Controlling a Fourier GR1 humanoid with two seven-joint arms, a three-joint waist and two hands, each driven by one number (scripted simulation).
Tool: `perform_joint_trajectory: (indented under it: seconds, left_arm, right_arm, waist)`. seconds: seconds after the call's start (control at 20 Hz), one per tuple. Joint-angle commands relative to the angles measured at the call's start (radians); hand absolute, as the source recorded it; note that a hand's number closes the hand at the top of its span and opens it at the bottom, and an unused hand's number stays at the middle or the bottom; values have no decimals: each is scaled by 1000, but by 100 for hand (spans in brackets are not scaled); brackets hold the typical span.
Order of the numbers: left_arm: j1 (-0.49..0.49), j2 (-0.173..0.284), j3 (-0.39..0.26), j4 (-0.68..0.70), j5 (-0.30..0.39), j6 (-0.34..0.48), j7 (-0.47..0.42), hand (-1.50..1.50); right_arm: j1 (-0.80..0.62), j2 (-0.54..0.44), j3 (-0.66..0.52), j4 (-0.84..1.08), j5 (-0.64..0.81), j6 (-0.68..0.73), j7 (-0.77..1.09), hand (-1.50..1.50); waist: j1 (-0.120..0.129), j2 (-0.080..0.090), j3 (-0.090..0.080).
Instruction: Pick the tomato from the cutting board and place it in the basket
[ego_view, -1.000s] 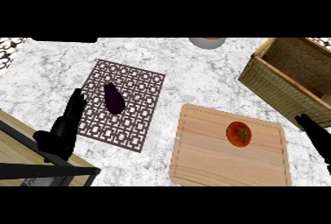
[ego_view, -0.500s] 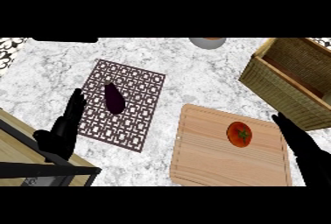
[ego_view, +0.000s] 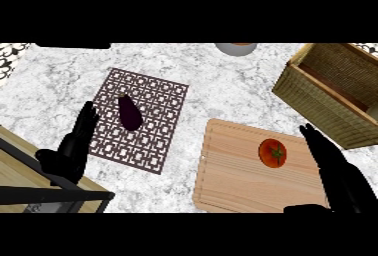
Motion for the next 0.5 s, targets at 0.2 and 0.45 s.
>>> perform_joint_trajectory:
  seconds: [0.2, 0.45]
  left_arm:
    - [-28, -49, 12, -123, 19, 24, 6, 0]
    - [-5, -60, -19, -145, 2, 47, 11, 0]
  right_arm:
    - [-89, 76, -5, 147, 4, 19, -31, -150]
    - [-71, 111, 32, 144, 49, 24, -3, -150]
  waist:
    - [9, -17, 34]
    - [1, -21, 33]
